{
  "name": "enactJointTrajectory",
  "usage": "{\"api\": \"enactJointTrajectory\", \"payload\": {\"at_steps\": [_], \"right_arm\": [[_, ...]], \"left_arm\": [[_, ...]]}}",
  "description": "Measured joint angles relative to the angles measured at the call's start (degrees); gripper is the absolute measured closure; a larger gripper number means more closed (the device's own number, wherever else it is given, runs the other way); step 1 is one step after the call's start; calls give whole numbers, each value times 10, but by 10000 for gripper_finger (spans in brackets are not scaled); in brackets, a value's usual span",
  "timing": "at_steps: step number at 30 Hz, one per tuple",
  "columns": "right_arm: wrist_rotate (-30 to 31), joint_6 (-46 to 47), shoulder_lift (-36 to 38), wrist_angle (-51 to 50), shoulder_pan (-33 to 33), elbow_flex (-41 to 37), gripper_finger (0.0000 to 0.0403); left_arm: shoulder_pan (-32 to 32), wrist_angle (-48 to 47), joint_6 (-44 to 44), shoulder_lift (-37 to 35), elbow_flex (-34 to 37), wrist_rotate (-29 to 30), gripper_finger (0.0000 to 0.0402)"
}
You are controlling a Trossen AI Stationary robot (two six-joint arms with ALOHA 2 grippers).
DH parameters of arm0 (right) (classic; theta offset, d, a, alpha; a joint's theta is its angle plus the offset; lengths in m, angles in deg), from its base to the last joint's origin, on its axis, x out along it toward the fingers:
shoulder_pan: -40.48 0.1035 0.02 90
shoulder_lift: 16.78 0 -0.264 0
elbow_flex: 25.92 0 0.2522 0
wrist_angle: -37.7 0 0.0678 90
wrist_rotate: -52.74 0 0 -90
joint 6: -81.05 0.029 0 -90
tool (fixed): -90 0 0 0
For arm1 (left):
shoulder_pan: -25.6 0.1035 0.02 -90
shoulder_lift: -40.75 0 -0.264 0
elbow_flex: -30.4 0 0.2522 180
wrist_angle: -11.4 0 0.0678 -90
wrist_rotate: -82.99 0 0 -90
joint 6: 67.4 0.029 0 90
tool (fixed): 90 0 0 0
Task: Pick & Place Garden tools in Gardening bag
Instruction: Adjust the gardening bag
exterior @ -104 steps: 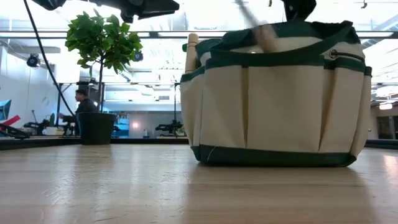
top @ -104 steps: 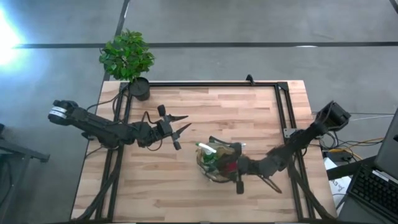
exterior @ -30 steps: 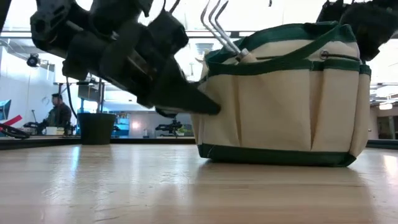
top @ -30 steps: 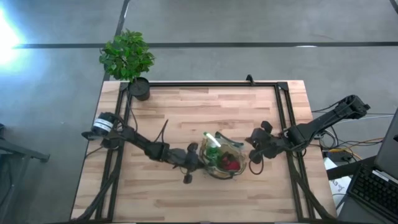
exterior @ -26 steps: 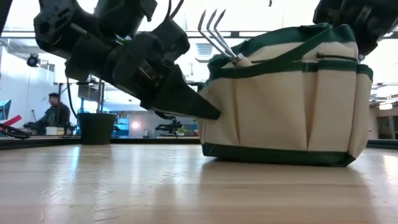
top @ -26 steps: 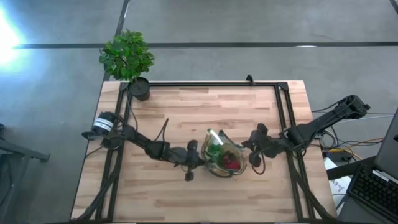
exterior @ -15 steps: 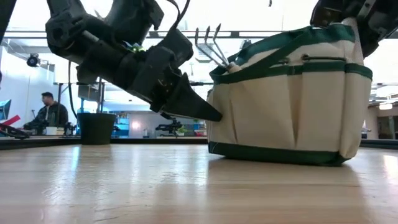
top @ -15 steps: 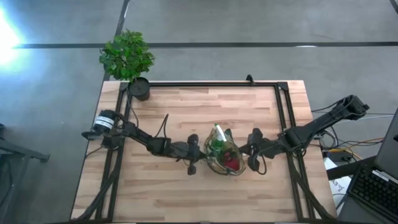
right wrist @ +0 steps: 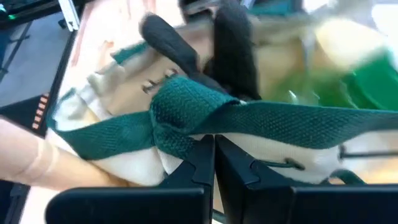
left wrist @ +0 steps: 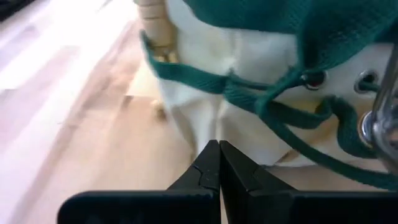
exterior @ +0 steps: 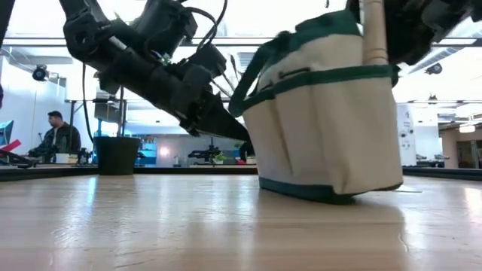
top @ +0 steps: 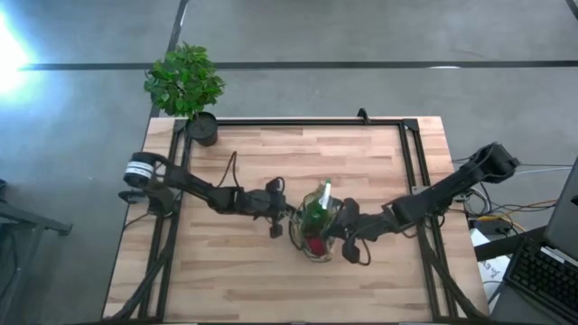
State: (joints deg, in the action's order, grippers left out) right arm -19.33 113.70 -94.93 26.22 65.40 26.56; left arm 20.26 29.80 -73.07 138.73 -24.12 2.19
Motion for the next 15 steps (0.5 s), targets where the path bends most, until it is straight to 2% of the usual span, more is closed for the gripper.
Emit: {"api": "enactJointTrajectory", "payload": {"at_steps": [7,15], "right_arm": [[0,-38,-37,-40,-15,60,395],[9,-4,9,-146,-21,60,395]], "left_arm": [[26,-75,16,-76,6,0,399],[30,-83,9,-114,43,-1,399]]}}
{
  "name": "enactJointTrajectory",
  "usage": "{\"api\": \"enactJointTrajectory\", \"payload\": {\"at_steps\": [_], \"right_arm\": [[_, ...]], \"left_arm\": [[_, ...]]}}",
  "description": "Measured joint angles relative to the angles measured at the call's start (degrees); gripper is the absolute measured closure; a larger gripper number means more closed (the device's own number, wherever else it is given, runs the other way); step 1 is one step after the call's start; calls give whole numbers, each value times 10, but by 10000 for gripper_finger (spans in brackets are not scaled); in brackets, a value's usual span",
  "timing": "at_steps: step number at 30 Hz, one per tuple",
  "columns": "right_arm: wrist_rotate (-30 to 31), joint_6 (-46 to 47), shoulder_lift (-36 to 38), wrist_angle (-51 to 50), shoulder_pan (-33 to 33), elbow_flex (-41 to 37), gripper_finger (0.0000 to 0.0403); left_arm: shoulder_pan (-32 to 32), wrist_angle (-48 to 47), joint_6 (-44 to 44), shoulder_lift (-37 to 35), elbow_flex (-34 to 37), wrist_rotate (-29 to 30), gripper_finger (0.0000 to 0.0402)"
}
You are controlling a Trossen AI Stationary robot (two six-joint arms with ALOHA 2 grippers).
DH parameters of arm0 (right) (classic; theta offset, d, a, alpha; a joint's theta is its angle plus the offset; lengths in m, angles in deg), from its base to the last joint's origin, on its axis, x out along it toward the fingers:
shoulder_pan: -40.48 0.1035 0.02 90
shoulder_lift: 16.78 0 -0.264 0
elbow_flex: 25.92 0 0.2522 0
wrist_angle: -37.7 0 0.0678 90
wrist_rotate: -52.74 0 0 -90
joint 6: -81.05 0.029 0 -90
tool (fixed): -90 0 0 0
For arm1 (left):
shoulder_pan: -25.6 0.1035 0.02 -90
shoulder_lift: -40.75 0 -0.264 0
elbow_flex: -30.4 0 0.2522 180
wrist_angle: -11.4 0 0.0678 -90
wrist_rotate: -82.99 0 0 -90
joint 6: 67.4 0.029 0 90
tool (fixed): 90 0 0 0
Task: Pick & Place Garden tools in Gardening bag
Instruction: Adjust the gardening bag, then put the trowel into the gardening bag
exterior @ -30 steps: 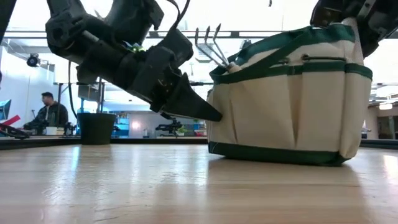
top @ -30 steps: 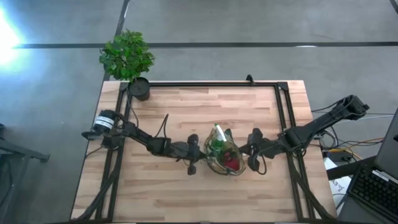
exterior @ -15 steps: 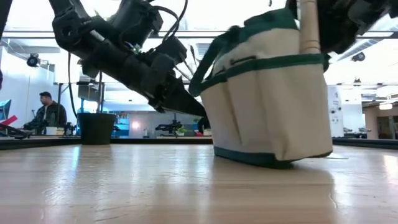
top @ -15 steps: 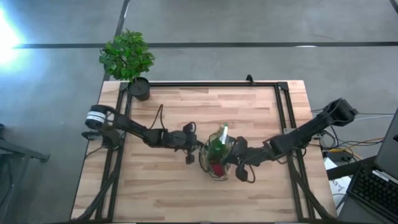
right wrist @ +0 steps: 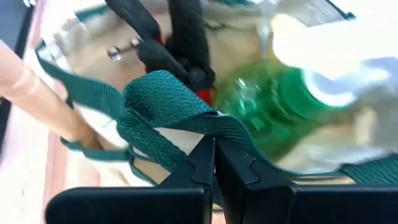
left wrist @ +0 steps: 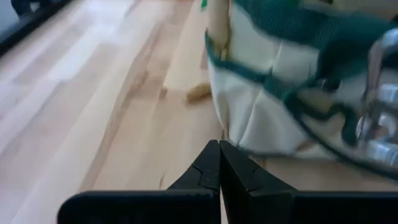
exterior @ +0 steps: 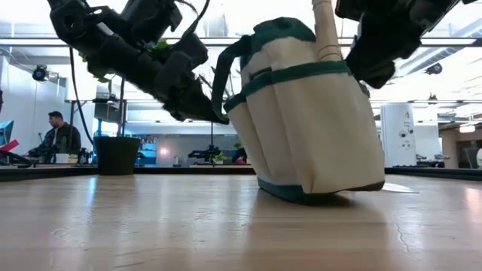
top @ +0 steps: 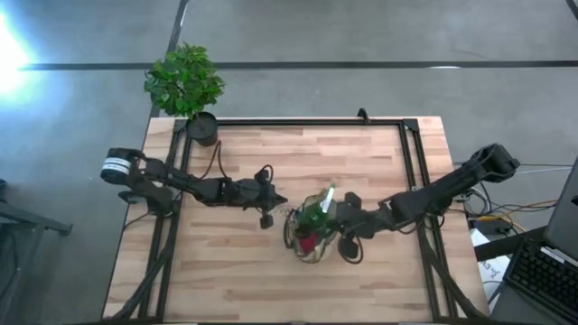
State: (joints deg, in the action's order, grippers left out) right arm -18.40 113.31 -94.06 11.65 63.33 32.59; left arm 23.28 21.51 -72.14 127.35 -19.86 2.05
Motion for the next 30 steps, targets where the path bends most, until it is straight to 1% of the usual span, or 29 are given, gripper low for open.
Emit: {"api": "enactJointTrajectory", "payload": {"at_steps": [2,5,9,16,19,21,23,26,28,30], "right_arm": [[0,6,17,-31,1,-1,395],[2,6,43,-43,3,-1,395],[-22,9,71,-68,6,-2,395],[-23,34,93,-141,12,-2,395],[-23,30,102,-146,13,-3,395],[-19,27,114,-156,13,-3,395],[2,32,130,-174,13,-3,395],[44,42,159,-217,15,-3,395],[49,71,177,-271,15,-3,395],[47,122,190,-310,16,-16,395]], "left_arm": [[0,-1,-4,0,2,0,399],[0,1,-4,-3,3,0,399],[0,1,-2,-10,2,-2,399],[0,-21,12,-42,2,-6,399],[0,-49,26,-78,2,14,399],[0,-74,32,-111,2,41,399],[0,-90,32,-142,2,65,399],[0,-113,35,-183,2,80,399],[0,-128,39,-206,2,80,399],[0,-142,43,-226,2,86,399]]}}
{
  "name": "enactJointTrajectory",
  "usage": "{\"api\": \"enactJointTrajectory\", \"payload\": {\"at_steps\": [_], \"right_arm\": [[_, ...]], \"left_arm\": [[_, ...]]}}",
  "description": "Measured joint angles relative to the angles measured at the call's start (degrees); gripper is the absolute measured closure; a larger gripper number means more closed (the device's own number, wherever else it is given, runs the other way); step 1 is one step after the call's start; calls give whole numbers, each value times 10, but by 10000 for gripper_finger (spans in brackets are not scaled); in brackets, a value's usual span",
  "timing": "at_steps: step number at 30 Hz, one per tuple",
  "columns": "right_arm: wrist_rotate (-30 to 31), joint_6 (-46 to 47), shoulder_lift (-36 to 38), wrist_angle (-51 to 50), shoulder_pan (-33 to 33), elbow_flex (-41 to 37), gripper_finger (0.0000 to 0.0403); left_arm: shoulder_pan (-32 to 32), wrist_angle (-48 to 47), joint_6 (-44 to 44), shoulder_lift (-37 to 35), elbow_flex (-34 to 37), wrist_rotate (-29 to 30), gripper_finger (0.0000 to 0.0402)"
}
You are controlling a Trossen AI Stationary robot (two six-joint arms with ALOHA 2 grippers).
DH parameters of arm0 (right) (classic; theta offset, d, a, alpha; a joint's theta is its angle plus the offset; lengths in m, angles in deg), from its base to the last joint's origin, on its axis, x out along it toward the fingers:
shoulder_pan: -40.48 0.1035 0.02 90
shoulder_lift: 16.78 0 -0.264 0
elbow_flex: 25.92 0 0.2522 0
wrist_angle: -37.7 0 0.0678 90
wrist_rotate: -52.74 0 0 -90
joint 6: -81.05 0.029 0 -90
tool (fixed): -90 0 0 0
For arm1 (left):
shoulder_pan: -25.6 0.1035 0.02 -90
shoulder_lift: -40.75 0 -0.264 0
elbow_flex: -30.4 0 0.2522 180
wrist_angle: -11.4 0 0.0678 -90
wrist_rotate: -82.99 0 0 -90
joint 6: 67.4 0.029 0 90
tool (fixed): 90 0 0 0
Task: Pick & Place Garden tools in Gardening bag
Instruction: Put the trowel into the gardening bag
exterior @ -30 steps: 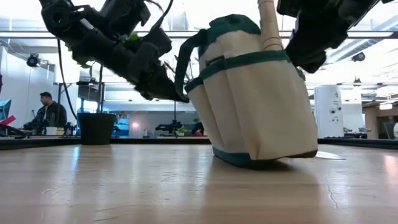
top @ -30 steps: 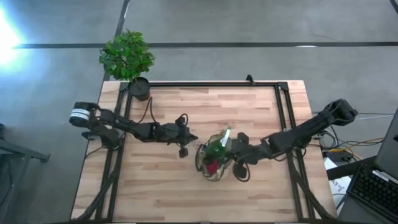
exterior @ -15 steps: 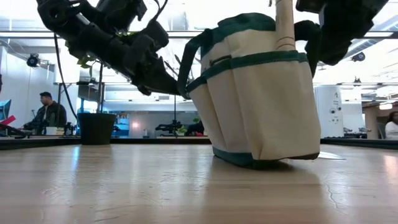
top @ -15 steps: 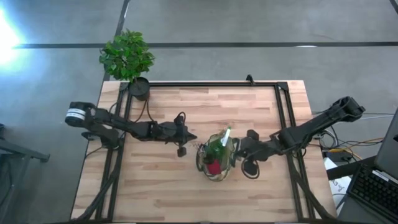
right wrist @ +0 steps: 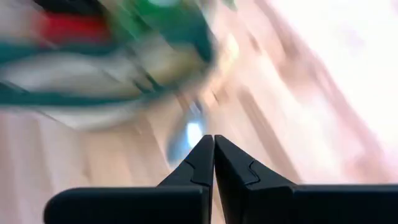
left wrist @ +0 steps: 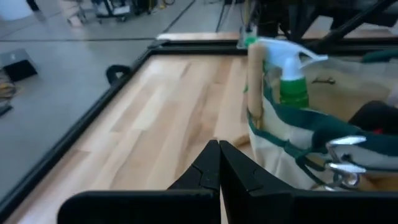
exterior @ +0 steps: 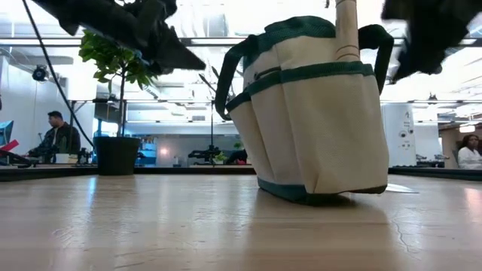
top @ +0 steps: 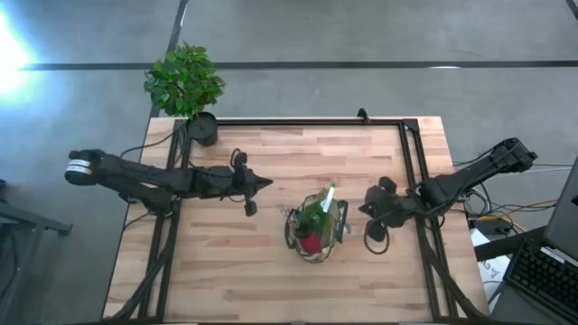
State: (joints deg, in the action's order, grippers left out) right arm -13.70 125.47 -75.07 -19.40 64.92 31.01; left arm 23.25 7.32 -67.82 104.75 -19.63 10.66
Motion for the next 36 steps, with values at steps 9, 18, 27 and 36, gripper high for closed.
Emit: {"api": "enactJointTrajectory", "payload": {"at_steps": [9,18,27,36], "right_arm": [[-40,83,-4,251,35,-175,394],[-41,77,-17,305,4,-220,357],[-161,56,-7,395,-102,-280,251],[-298,23,-7,514,-200,-329,192]], "left_arm": [[0,-48,7,-54,0,48,399],[0,-47,10,-62,0,48,399],[1,-48,13,-62,0,44,399],[1,-57,13,-62,0,40,399]]}}
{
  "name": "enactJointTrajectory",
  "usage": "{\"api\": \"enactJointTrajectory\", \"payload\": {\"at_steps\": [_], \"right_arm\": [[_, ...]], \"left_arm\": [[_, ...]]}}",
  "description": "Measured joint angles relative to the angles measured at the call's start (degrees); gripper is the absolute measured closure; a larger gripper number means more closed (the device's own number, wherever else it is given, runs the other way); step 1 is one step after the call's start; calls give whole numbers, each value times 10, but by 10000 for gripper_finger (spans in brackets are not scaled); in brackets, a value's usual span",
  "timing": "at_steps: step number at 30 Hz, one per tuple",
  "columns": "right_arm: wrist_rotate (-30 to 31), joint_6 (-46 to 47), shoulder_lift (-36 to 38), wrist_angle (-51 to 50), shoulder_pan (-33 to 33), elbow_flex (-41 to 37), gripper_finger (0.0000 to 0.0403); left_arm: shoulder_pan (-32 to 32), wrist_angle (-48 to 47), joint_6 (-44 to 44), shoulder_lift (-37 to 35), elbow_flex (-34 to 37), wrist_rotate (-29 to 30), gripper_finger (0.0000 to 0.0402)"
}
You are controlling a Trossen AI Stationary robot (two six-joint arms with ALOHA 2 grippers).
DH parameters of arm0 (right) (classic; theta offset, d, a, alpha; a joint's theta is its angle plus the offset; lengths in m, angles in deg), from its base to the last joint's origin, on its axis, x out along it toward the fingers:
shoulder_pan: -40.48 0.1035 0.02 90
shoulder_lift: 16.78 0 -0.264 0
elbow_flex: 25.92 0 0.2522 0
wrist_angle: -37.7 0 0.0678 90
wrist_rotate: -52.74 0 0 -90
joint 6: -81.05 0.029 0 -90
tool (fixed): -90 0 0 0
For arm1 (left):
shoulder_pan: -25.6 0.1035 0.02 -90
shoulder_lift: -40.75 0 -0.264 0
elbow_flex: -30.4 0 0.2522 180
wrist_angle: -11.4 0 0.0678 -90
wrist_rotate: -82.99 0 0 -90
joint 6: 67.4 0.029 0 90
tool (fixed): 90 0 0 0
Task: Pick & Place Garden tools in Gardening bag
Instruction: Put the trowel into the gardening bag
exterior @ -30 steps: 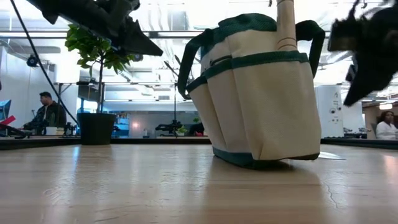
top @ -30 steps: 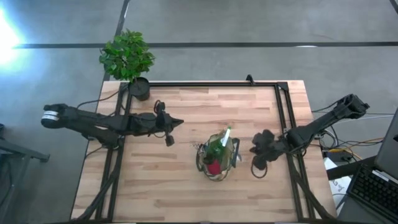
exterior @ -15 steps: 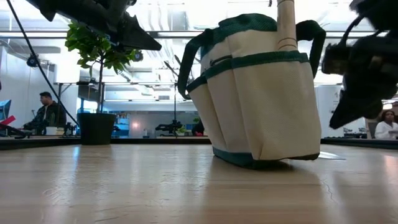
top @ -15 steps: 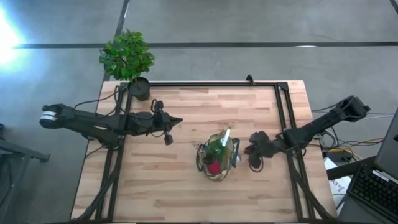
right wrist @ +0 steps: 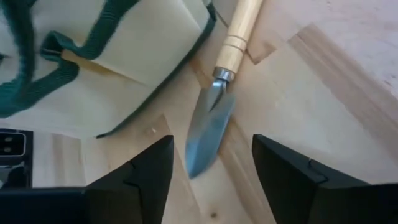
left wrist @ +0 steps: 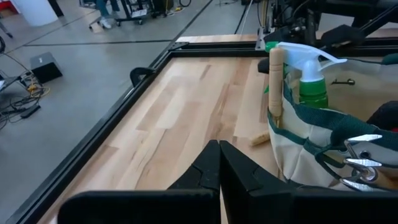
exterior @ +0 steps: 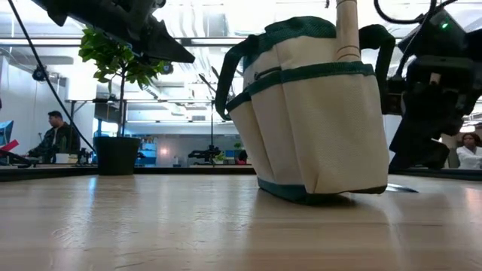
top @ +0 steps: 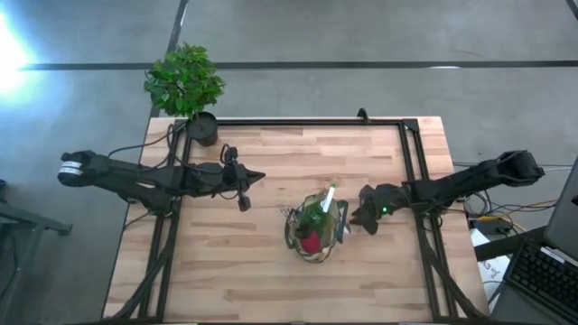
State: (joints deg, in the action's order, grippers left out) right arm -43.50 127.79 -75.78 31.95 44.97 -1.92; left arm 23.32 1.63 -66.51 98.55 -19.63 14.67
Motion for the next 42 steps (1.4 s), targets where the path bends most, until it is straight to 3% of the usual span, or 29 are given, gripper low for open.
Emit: {"api": "enactJointTrajectory", "payload": {"at_steps": [11,30,42], "right_arm": [[-9,-4,-9,2,-10,-2,195],[-28,-2,-160,161,-9,-2,212],[-51,0,-190,170,-9,12,236]], "left_arm": [[0,-2,0,0,0,0,399],[0,-17,-4,0,0,0,399],[0,-27,-7,0,0,0,399]]}}
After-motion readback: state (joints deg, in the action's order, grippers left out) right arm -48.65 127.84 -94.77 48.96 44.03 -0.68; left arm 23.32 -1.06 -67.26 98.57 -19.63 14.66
